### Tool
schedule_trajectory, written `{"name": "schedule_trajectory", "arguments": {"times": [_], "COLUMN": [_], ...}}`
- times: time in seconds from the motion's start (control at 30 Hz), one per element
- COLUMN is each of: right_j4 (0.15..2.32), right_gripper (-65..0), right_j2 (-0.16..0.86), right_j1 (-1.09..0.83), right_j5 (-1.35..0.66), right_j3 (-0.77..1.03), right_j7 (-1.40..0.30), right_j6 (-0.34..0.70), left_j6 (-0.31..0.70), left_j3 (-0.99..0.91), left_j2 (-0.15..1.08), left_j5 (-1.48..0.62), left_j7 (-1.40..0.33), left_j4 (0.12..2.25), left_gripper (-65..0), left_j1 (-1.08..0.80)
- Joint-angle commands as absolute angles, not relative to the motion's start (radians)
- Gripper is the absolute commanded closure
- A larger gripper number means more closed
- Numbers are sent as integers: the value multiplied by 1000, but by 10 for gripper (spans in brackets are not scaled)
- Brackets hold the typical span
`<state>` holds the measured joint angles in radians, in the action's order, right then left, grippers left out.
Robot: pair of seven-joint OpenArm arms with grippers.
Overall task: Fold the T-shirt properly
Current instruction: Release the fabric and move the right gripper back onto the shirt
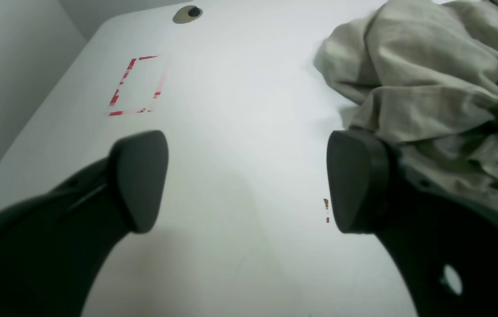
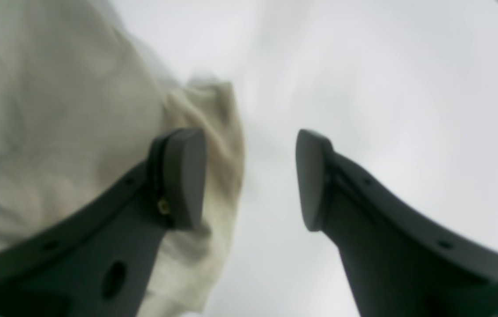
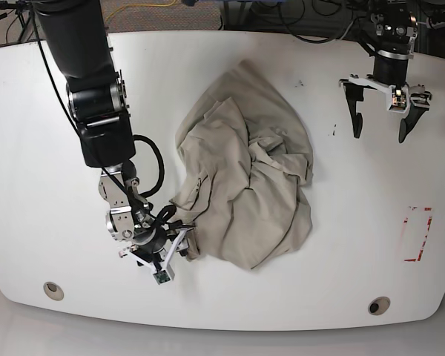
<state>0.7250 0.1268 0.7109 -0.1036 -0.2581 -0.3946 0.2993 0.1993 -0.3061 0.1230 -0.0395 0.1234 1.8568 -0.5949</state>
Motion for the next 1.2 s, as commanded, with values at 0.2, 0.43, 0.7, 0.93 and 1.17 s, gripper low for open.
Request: {"name": "schedule_trajectory", "arguments": {"times": [0.2, 0.43, 0.7, 0.93, 1.17], "right_j4": [729, 742, 743, 757, 821], "right_gripper": [-315, -315, -316, -315, -314], "right_j2": [53, 83, 101, 109, 122], "right_j1": [785, 773, 769, 765, 731], "right_j5": [-124, -106, -107, -107, -116], "right_j3": [-278, -289, -305, -300, -295], "right_j7": [-356, -348, -354, -355, -379], "right_j6": [305, 294, 290, 297, 309], "left_j6": [200, 198, 201, 201, 199], "left_j3": [-297, -313, -315, -314, -314], "left_j2": [134, 141, 142, 139, 134], "left_j5": [-59, -48, -53, -56, -56], "left_j7": [160, 117, 111, 105, 93], "left_j4": [1875, 1856, 1866, 1889, 1907], "left_gripper": [-535, -530, -526, -527, -528], "left_j1": [-568, -465, -452, -450, -426]}}
